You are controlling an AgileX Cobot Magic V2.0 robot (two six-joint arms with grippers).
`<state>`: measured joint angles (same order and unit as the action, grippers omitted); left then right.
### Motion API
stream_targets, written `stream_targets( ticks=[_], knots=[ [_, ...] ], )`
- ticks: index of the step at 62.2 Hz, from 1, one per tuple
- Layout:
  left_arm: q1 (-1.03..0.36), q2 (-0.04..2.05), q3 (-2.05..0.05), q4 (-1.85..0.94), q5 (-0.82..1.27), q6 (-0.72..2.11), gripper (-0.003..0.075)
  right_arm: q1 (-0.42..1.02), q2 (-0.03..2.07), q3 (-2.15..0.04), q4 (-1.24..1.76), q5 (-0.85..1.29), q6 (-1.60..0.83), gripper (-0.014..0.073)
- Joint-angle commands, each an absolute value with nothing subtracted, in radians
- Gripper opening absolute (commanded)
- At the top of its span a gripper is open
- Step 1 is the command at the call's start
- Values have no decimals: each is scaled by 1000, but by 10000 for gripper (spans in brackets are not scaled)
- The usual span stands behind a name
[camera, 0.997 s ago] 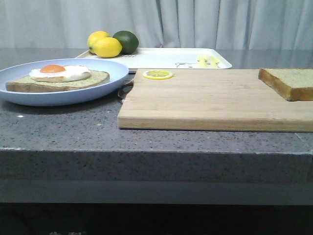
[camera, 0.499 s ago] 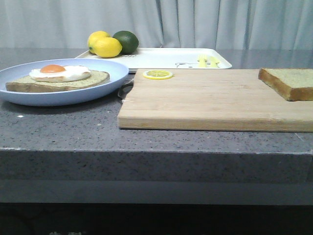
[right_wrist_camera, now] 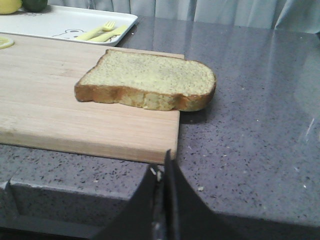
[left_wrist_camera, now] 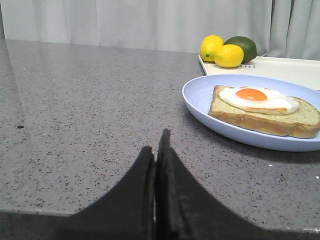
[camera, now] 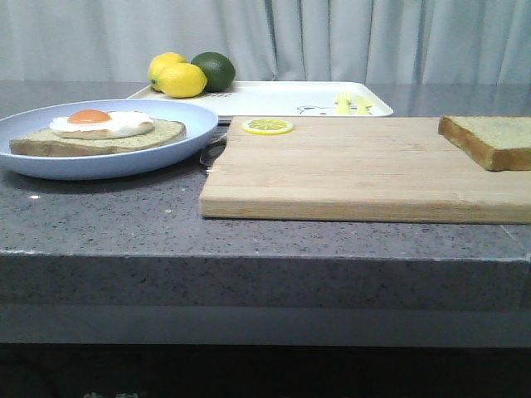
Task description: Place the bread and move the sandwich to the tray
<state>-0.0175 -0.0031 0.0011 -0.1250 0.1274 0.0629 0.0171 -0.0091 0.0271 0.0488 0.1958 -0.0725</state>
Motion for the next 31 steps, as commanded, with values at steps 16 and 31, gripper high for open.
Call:
stream_targets(
  ticks=[16,31],
  knots=[
    [-16,-24,-18,-190,-178,54,-18,14,-32,-55,52,45,-75,-109],
    [-16,96,-256,-182,-44,54,-18,14,69,-316,52,210,-75,-109]
  ],
)
